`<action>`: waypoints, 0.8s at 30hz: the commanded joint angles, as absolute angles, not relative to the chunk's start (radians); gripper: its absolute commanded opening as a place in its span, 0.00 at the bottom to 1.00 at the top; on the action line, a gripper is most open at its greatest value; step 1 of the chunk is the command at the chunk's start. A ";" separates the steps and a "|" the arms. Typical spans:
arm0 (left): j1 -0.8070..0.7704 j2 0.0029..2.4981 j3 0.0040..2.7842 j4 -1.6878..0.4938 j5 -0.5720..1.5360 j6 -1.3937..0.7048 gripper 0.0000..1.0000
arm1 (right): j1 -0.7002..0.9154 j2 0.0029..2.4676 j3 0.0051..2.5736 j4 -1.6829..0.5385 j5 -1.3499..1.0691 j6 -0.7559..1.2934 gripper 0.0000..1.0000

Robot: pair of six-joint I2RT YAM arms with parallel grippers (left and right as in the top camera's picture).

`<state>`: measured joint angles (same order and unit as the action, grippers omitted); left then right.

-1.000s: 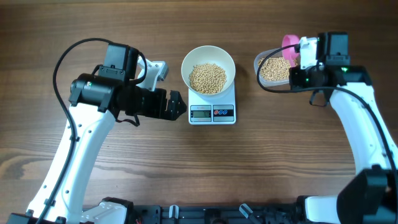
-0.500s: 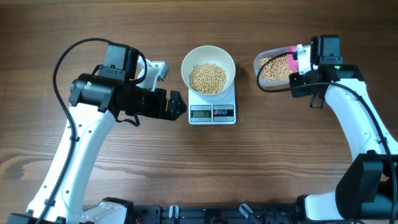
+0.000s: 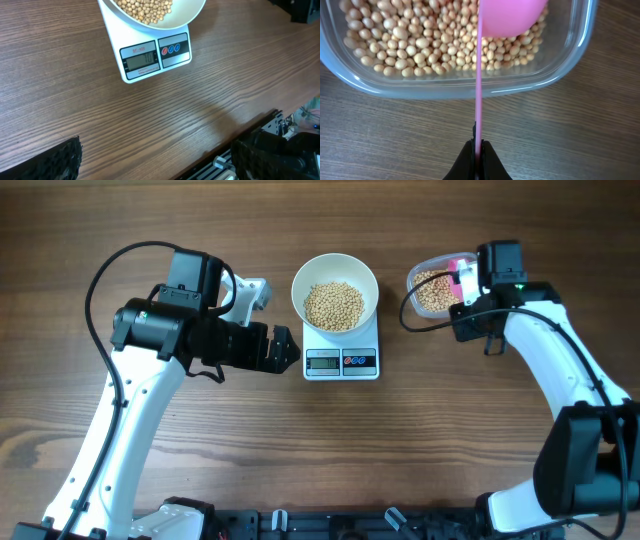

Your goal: Scoop item into bowl and weigh 150g on scale

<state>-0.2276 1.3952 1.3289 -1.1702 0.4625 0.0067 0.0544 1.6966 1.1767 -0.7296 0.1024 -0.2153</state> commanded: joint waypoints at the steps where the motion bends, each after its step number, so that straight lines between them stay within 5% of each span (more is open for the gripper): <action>1: -0.232 1.404 1.329 -1.168 0.478 0.023 1.00 | 0.086 1.764 1.157 -0.736 0.033 -0.232 0.04; 24: -0.232 1.404 1.329 -1.168 0.478 0.022 1.00 | 0.073 1.756 1.389 -0.851 -0.023 -0.098 0.04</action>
<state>-0.2276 1.3952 1.3289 -1.1702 0.4625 0.0067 0.0769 1.7466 1.3071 -0.8204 -0.0471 -0.1158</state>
